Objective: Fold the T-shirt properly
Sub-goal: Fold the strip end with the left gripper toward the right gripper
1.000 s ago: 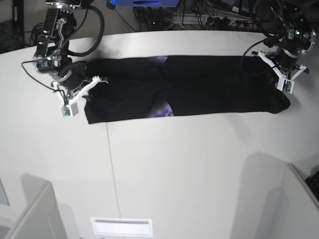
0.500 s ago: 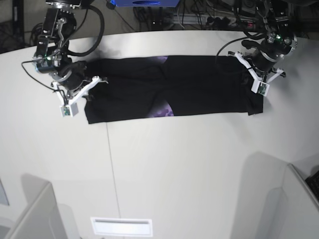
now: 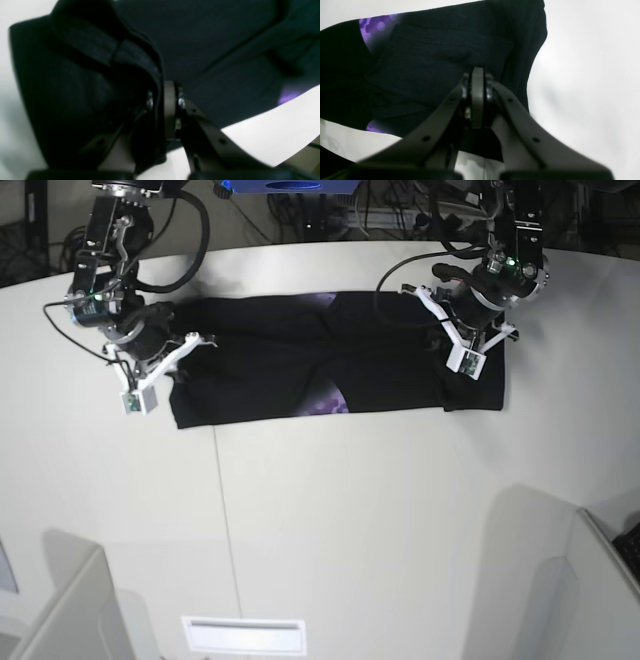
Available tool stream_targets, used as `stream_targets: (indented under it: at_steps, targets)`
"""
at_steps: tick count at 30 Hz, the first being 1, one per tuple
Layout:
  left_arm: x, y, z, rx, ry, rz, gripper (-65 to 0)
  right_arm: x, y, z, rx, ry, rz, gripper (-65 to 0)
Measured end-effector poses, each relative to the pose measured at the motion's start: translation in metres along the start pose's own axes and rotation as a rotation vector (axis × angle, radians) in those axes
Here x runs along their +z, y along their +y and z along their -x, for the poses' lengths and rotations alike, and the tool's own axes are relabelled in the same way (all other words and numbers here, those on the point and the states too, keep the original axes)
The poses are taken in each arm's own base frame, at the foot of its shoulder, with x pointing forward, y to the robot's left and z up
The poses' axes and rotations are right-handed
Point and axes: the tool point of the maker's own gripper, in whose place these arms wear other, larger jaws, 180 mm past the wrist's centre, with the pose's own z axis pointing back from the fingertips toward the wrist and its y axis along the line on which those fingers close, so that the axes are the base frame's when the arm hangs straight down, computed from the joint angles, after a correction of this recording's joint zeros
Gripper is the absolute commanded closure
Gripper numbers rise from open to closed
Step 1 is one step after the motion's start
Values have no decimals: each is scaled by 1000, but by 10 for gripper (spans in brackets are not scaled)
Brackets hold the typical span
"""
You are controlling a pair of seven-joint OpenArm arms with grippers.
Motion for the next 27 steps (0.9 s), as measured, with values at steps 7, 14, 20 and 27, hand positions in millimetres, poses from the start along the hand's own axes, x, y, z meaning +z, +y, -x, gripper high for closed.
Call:
stream_targets:
  at_steps: [7,14,20,27]
  targets:
    - [-6,-12,-6,-5,-5,25,0,0,0,0,0,-1,0,0]
    - [-6,-12,-7,-8,-7,23,0,0,0,0,0,-1,0,0]
    - [-9,-27,-6,-24,-1,62,0,0,0,-1,0,-2,0,0]
    - [-10,-27,-6,-16,-1,58,0,0,0,-1,1,-1,0,0]
